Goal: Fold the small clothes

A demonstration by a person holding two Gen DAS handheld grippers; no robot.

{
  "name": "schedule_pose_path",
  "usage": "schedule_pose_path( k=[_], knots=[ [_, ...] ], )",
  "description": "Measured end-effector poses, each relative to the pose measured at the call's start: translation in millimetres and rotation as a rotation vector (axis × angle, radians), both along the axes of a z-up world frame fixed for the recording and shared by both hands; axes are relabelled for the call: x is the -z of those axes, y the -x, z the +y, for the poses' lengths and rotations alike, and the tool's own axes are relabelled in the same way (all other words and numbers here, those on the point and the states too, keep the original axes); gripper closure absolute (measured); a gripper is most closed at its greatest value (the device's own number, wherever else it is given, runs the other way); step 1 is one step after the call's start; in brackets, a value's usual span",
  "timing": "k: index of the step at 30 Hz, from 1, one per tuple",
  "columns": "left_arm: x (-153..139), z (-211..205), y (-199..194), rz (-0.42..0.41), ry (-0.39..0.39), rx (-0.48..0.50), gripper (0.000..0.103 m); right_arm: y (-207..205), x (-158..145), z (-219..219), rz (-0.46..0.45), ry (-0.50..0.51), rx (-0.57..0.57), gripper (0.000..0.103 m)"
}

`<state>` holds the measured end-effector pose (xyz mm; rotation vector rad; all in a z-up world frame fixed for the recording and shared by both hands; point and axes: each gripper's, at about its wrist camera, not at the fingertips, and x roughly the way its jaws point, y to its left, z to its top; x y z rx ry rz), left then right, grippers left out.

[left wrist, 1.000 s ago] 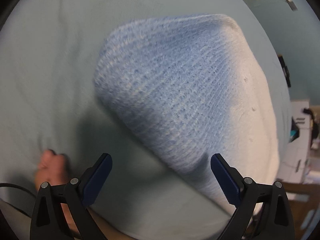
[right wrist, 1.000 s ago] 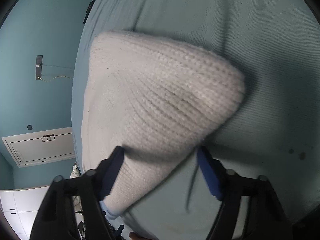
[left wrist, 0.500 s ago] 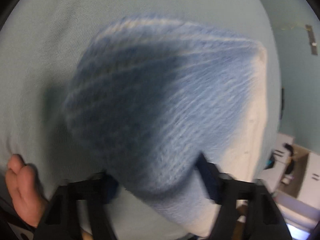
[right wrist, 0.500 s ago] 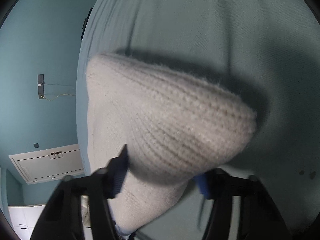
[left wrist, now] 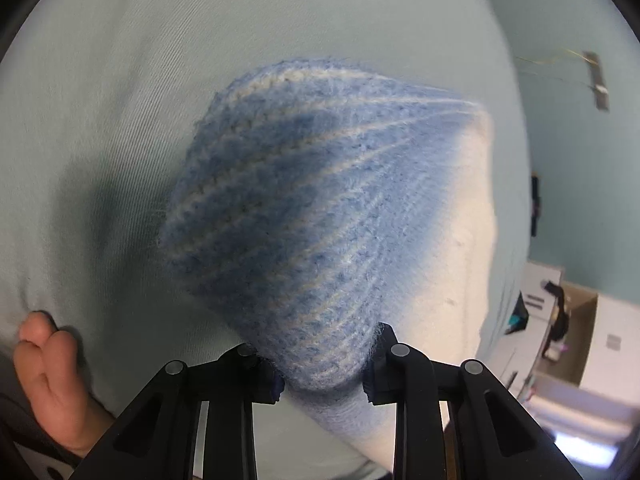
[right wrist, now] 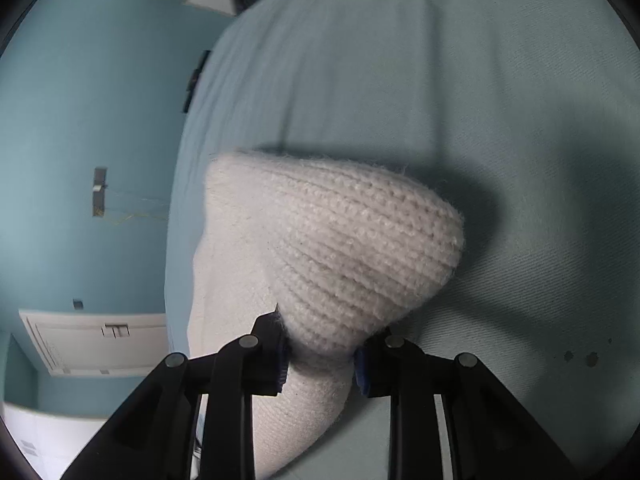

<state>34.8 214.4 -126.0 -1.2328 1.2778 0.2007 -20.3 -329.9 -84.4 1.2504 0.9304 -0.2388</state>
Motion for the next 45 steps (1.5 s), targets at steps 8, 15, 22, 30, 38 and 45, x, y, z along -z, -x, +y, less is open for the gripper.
schedule_pose_path(
  k=[8, 15, 22, 30, 38, 45],
  knots=[
    [-57.7, 2.8, 12.3, -0.098, 0.024, 0.142, 0.078, 40.9, -68.0, 1.4, -0.127, 0.104, -0.093, 0.086],
    [-71.6, 1.5, 43.4, -0.033, 0.055, 0.21, 0.078, 95.0, -102.4, 3.1, -0.099, 0.085, -0.112, 0.086],
    [-63.7, -0.3, 60.2, -0.01, 0.031, 0.241, 0.078, 118.0, -93.0, 5.1, -0.001, 0.029, -0.127, 0.086],
    [-81.3, 7.8, 7.6, 0.071, 0.036, 0.202, 0.078, 59.1, -102.9, -17.1, 0.087, -0.128, -0.156, 0.084],
    [-44.5, -23.8, -139.7, 0.035, 0.024, 0.104, 0.053, -80.0, -81.8, -13.3, 0.035, -0.109, -0.203, 0.055],
    [-46.0, -19.7, -154.3, -0.109, -0.217, 0.261, 0.025, -114.6, -31.1, 1.2, 0.011, 0.083, -0.334, 0.048]
  ],
)
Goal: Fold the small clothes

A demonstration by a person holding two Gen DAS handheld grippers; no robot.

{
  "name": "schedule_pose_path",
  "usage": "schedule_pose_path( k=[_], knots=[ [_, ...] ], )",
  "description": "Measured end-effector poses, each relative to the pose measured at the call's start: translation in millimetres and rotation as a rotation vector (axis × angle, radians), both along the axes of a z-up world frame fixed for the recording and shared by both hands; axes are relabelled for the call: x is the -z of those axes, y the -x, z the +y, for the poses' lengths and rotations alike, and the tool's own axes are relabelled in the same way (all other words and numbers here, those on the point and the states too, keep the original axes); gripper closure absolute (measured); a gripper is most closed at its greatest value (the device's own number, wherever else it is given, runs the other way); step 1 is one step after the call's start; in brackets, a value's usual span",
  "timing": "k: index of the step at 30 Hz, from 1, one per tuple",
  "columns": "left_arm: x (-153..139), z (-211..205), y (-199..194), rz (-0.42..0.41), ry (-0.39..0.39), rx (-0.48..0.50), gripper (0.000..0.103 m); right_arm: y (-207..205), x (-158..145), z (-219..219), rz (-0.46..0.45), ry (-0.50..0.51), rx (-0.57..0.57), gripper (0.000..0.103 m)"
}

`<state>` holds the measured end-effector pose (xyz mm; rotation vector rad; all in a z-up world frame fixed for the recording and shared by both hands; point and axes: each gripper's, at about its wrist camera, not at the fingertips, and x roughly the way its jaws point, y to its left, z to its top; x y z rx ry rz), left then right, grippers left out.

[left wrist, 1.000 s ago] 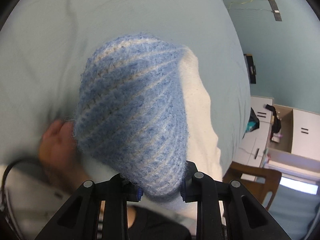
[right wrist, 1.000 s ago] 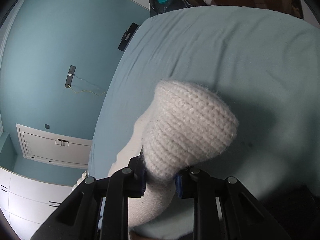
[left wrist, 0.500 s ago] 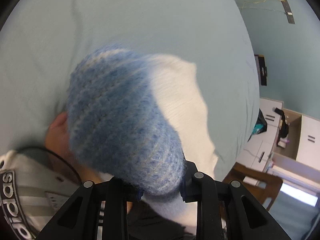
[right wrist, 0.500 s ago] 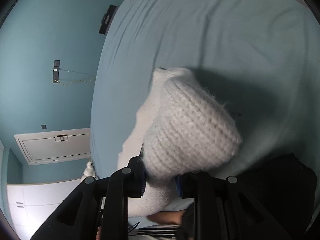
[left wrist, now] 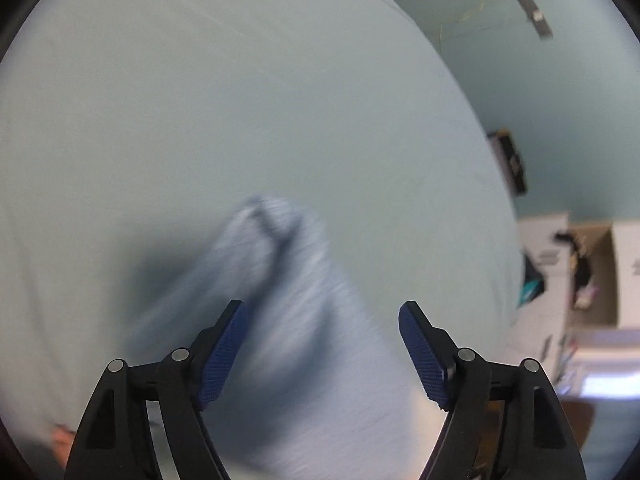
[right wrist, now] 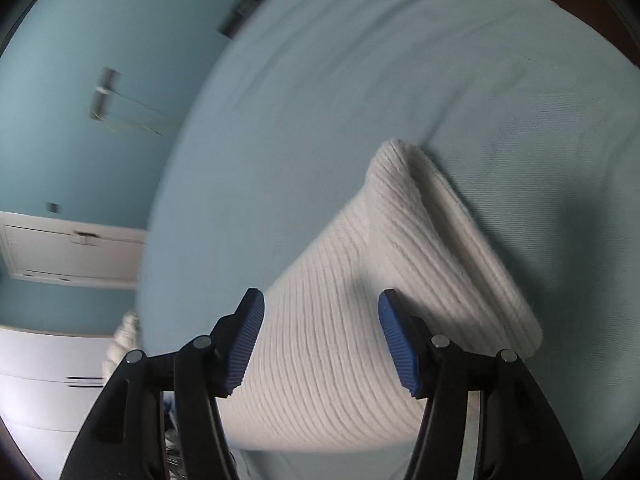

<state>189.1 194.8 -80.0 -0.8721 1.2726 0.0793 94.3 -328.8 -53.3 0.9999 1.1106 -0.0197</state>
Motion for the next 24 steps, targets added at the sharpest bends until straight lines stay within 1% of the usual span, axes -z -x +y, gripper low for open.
schedule_pose_path(
  k=[1, 2, 3, 4, 5, 6, 7, 8, 9, 10, 11, 12, 14, 16, 17, 18, 19, 20, 21, 22, 23, 24],
  knots=[
    [-5.7, 1.6, 7.3, -0.01, -0.046, 0.037, 0.025, 10.6, -3.3, -1.7, -0.043, 0.007, 0.007, 0.048],
    [-14.2, 3.3, 18.6, -0.022, -0.156, 0.071, 0.025, 21.4, -7.1, -3.6, -0.073, 0.048, 0.02, 0.044],
    [-18.9, 3.4, 24.6, -0.032, -0.234, 0.074, 0.025, 33.4, -8.8, -6.2, -0.084, 0.107, 0.037, 0.038],
    [-24.3, 0.7, 35.3, -0.053, -0.362, 0.081, 0.025, 44.8, -8.2, -8.6, -0.09, 0.172, 0.056, 0.035],
    [-24.5, -2.4, 38.4, -0.063, -0.414, 0.101, 0.025, 56.2, -3.6, -12.4, -0.075, 0.216, 0.074, 0.033],
    [-22.3, -9.9, 40.3, -0.074, -0.447, 0.157, 0.025, 61.2, 1.6, -14.3, -0.051, 0.227, 0.086, 0.033],
    [-19.4, -16.7, 39.2, -0.08, -0.426, 0.208, 0.025, 62.1, 9.2, -16.2, -0.02, 0.211, 0.096, 0.033],
    [-15.0, -25.6, 36.3, -0.091, -0.355, 0.269, 0.025, 65.2, 18.5, -18.7, 0.001, 0.168, 0.103, 0.033],
    [-13.1, -33.2, 34.0, -0.107, -0.3, 0.307, 0.025, 66.8, 24.2, -20.6, 0.008, 0.137, 0.109, 0.033],
    [-12.2, -38.3, 32.1, -0.121, -0.275, 0.334, 0.025, 66.9, 28.1, -20.3, 0.014, 0.133, 0.107, 0.033],
    [-10.3, -46.6, 29.3, -0.135, -0.265, 0.369, 0.025, 65.0, 30.5, -17.7, 0.017, 0.151, 0.087, 0.033],
    [-5.5, -55.2, 26.1, -0.135, -0.278, 0.404, 0.025, 63.6, 32.7, -15.2, 0.023, 0.17, 0.067, 0.033],
    [9.3, -67.6, 19.7, -0.1, -0.328, 0.452, 0.025, 60.6, 36.1, -7.5, 0.033, 0.21, 0.037, 0.033],
    [20.0, -71.2, 11.3, -0.092, -0.334, 0.473, 0.026, 57.5, 32.9, 3.5, -0.019, 0.222, 0.023, 0.033],
    [24.9, -70.9, 7.1, -0.093, -0.332, 0.474, 0.029, 55.7, 33.2, 8.4, -0.033, 0.219, 0.006, 0.033],
    [31.7, -65.6, 5.2, -0.09, -0.323, 0.469, 0.037, 50.5, 35.9, 14.6, -0.017, 0.242, -0.016, 0.033],
    [34.7, -61.5, 3.6, -0.092, -0.293, 0.458, 0.062, 34.9, 38.3, 18.6, 0.008, 0.273, -0.033, 0.034],
    [39.0, -52.2, 4.6, -0.103, -0.225, 0.436, 0.08, 24.6, 41.0, 23.3, 0.024, 0.308, -0.057, 0.048],
    [40.8, -44.6, 5.1, -0.106, -0.153, 0.388, 0.081, 21.0, 39.1, 27.2, 0.008, 0.359, -0.068, 0.066],
    [41.4, -37.5, 6.1, -0.105, -0.121, 0.343, 0.085, 22.5, 36.0, 28.3, -0.011, 0.383, -0.072, 0.073],
    [41.2, -32.8, 8.0, -0.094, -0.087, 0.294, 0.087, 25.6, 31.7, 26.8, -0.037, 0.369, -0.058, 0.082],
    [40.2, -29.4, 10.4, -0.095, -0.07, 0.263, 0.087, 32.8, 25.4, 23.7, -0.07, 0.335, -0.022, 0.084]
  ],
)
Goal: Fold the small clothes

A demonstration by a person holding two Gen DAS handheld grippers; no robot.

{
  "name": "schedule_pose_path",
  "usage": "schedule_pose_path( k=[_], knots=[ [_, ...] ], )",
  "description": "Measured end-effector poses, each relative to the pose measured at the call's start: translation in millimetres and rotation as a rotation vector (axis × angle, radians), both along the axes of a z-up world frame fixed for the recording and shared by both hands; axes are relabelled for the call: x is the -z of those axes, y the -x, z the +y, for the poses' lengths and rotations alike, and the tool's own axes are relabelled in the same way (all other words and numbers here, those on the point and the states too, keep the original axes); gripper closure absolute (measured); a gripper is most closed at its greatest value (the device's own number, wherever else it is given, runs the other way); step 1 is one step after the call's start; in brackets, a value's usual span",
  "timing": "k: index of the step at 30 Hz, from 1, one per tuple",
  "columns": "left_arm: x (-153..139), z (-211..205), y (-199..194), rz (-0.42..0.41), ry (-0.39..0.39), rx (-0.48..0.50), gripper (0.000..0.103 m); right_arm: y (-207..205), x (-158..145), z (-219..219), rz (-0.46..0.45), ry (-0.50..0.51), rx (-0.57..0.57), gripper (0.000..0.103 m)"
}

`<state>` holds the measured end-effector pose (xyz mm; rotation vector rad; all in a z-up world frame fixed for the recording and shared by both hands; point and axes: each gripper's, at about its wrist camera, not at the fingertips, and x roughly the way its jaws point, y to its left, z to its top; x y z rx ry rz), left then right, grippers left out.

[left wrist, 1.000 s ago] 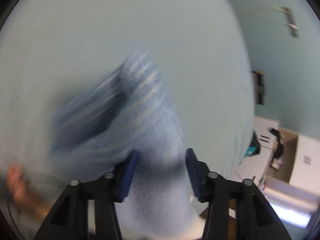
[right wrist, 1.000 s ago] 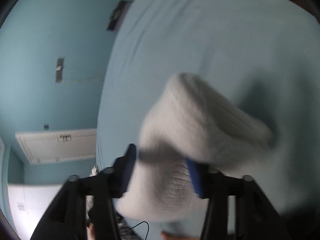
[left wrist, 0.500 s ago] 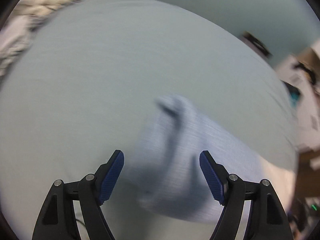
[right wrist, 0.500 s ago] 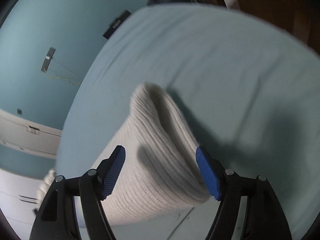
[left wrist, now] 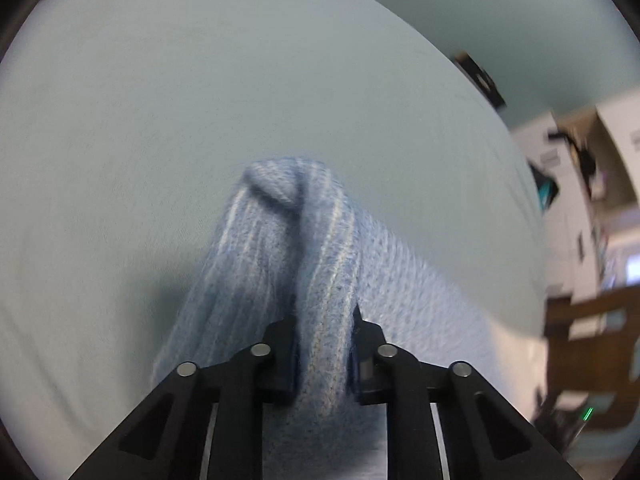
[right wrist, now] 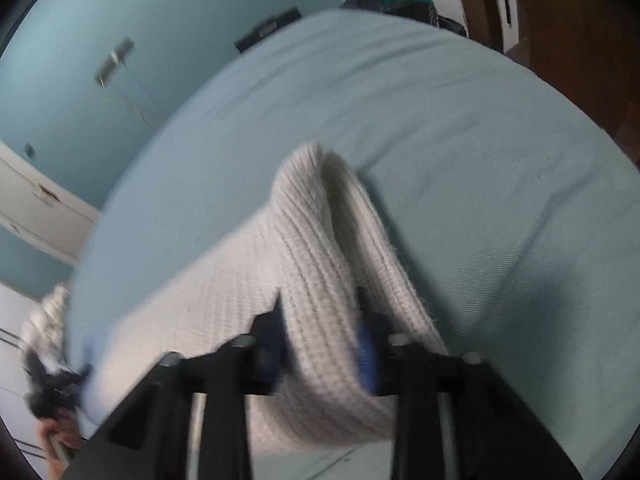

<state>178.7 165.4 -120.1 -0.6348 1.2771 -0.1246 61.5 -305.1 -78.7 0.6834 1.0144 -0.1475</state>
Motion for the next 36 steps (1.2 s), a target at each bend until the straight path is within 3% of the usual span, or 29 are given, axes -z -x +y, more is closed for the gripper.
schedule_pose_path(
  k=[2, 5, 8, 10, 13, 15, 16, 17, 19, 20, 23, 26, 29, 31, 32, 33, 36],
  knots=[
    [-6.9, 8.2, 1.8, -0.022, 0.052, -0.063, 0.088, 13.8, -15.0, 1.0, -0.062, -0.004, 0.032, 0.085],
    [-9.4, 20.0, 1.4, -0.024, 0.07, -0.114, 0.088, 11.3, -27.1, 25.0, -0.092, 0.061, 0.076, 0.086],
    [7.6, 22.3, 1.7, -0.001, 0.009, -0.095, 0.088, 1.4, -1.5, 17.2, 0.011, 0.042, 0.124, 0.086],
    [15.4, 9.8, -13.2, 0.023, 0.003, -0.103, 0.087, -6.5, 25.7, 6.8, 0.082, -0.025, 0.164, 0.086],
    [16.0, 14.8, -7.1, 0.063, 0.047, -0.15, 0.081, -3.2, 31.0, 2.5, 0.062, -0.109, 0.188, 0.082],
    [4.9, 22.2, -0.3, 0.089, 0.091, -0.182, 0.075, 8.6, 22.2, -0.1, 0.026, -0.186, 0.246, 0.07],
    [-0.4, 26.8, 1.4, 0.079, 0.092, -0.185, 0.067, 15.4, 16.5, -2.7, 0.017, -0.183, 0.277, 0.065],
    [-12.6, 28.7, 5.3, 0.05, 0.077, -0.186, 0.043, 20.5, 5.2, -0.4, 0.001, -0.14, 0.309, 0.057],
    [-41.2, 16.9, 12.8, -0.058, 0.016, -0.192, 0.003, 21.1, -16.0, 6.8, -0.064, -0.015, 0.306, 0.047],
    [-55.0, 13.0, 16.7, -0.12, -0.021, -0.187, 0.0, 16.8, -29.5, 21.0, -0.108, 0.076, 0.277, 0.043],
    [-79.1, -23.9, 18.7, -0.243, -0.144, -0.071, 0.0, 2.5, -46.5, 75.5, -0.184, 0.273, 0.142, 0.038],
    [-78.6, -85.6, 24.0, -0.329, -0.29, 0.054, 0.0, -7.1, -46.0, 126.0, -0.23, 0.417, -0.037, 0.038],
    [-51.9, -147.4, 27.3, -0.356, -0.43, 0.223, 0.0, -13.6, -31.6, 169.2, -0.291, 0.485, -0.23, 0.038],
    [-22.3, -171.3, 29.1, -0.323, -0.564, 0.302, 0.0, -11.1, -7.0, 184.8, -0.231, 0.534, -0.3, 0.038],
    [-1.1, -178.3, 31.7, -0.313, -0.64, 0.338, 0.0, -7.2, 8.3, 187.4, -0.207, 0.557, -0.324, 0.033],
    [9.7, -178.1, 32.4, -0.318, -0.661, 0.36, 0.0, -8.0, 18.7, 185.5, -0.195, 0.571, -0.338, 0.027],
    [19.2, -180.6, 34.2, -0.362, -0.68, 0.374, 0.0, -0.9, 31.2, 181.5, -0.172, 0.6, -0.371, 0.025]
  ],
)
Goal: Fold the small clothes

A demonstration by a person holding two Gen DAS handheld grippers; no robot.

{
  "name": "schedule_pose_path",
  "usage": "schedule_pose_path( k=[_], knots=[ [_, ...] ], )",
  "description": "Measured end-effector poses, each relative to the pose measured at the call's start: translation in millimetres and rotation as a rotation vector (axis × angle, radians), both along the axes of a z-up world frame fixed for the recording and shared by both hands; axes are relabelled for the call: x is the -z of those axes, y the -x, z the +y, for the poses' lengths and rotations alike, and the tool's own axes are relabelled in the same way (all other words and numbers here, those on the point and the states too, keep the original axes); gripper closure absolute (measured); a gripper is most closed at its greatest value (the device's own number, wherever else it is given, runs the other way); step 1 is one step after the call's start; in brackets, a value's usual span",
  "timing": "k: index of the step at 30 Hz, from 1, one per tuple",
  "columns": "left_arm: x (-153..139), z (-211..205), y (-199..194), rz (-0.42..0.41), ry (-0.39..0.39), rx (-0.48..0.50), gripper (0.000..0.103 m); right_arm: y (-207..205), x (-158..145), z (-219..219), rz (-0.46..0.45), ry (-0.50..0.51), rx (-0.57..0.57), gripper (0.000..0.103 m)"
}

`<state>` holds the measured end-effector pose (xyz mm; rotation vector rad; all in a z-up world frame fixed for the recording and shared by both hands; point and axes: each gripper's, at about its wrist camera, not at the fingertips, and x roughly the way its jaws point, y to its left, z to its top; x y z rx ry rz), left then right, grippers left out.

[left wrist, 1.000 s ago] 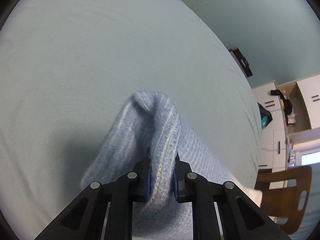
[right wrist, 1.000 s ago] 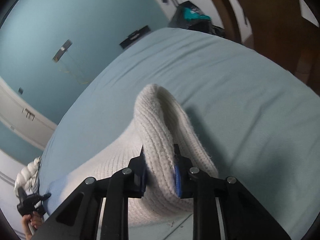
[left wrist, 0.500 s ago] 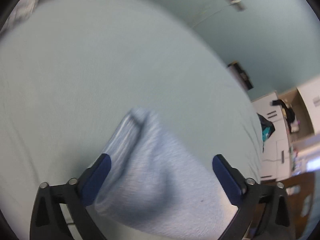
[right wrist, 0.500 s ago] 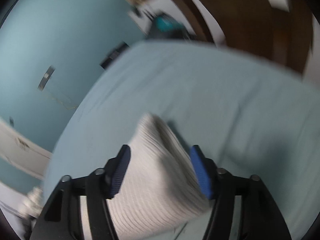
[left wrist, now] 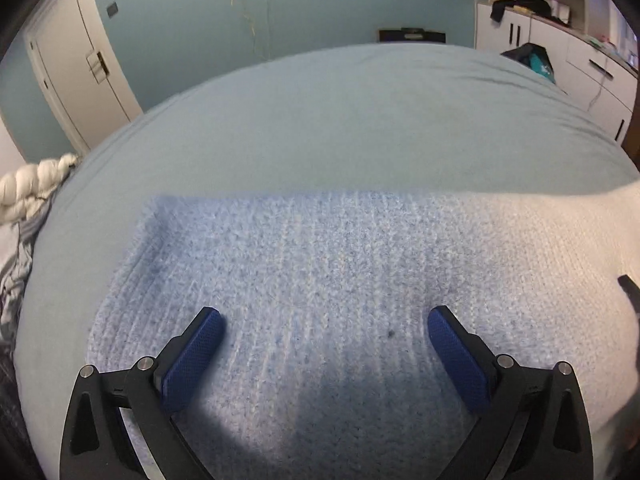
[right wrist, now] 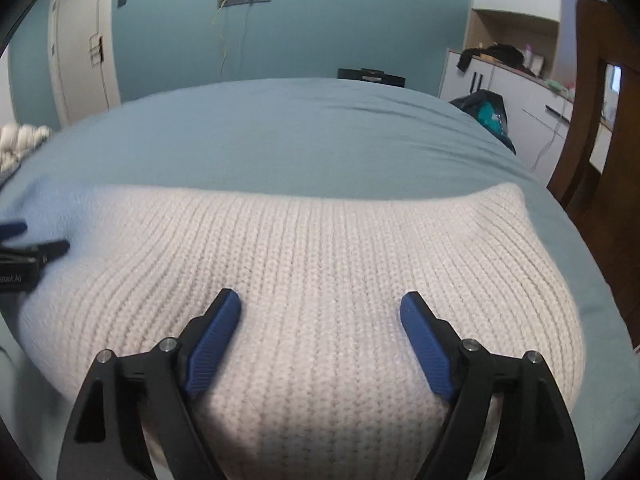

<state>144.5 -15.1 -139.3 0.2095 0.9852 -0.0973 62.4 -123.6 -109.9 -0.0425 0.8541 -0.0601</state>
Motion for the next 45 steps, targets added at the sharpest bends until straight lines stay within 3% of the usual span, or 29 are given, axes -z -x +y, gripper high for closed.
schedule_pose_path(
  k=[2, 5, 7, 10, 11, 12, 15, 18, 20, 24, 27, 30, 34, 39, 45],
  knots=[
    [-0.6, 3.0, -0.2, 0.011, 0.003, -0.009, 0.0, 11.7, -3.6, -4.8, 0.008, -0.011, 0.005, 0.024],
    [-12.2, 2.9, 3.7, -0.002, 0.004, -0.043, 0.002, -2.5, -20.2, -23.2, -0.018, -0.045, 0.026, 0.024],
    [-35.3, -5.0, 18.0, -0.066, 0.061, -0.049, 0.002, -5.5, -29.3, -30.6, -0.03, -0.077, 0.063, 0.024],
    [-55.1, -28.0, 34.0, -0.157, 0.185, 0.049, 0.0, 13.2, -54.8, -24.6, -0.213, -0.163, 0.033, 0.022],
    [-53.2, -39.8, 36.4, -0.156, 0.174, 0.085, 0.0, 20.2, -58.5, -19.7, -0.274, -0.144, 0.011, 0.019],
    [-44.9, -52.8, 37.0, -0.134, 0.129, 0.111, 0.0, 21.2, -56.1, -13.5, -0.281, -0.099, -0.004, 0.017],
    [-11.3, -71.9, 39.7, -0.099, -0.008, 0.132, 0.0, 4.2, -28.1, -4.5, -0.111, 0.0, -0.028, 0.017],
    [4.1, -72.4, 40.9, -0.112, -0.039, 0.165, 0.0, 1.5, -12.6, -6.9, -0.085, 0.004, -0.022, 0.011],
    [7.4, -71.7, 39.3, -0.084, -0.026, 0.16, 0.0, -0.8, -9.4, -2.6, -0.068, 0.044, -0.028, 0.007],
    [5.3, -77.8, 32.1, -0.075, -0.026, 0.145, 0.0, -3.5, -10.0, -7.6, -0.044, 0.02, -0.022, 0.004],
    [-15.3, -68.1, 27.8, -0.028, 0.01, 0.151, 0.0, -0.2, -16.4, -15.3, -0.054, -0.015, -0.018, 0.004],
    [-42.7, -43.1, 19.0, 0.012, 0.076, 0.061, 0.0, -1.7, -31.1, -35.1, -0.055, -0.07, 0.005, 0.004],
    [-78.5, 3.2, 19.3, 0.007, 0.18, -0.119, 0.0, 16.5, -62.2, -59.8, -0.169, -0.167, 0.094, 0.004],
    [-74.5, 59.4, 27.5, 0.104, 0.189, -0.321, 0.0, 33.4, -80.4, -70.3, -0.141, -0.166, 0.166, 0.004],
    [-51.9, 90.6, 34.4, 0.215, 0.283, -0.566, 0.0, 40.9, -82.4, -79.8, -0.088, -0.18, 0.221, 0.004]
  ],
)
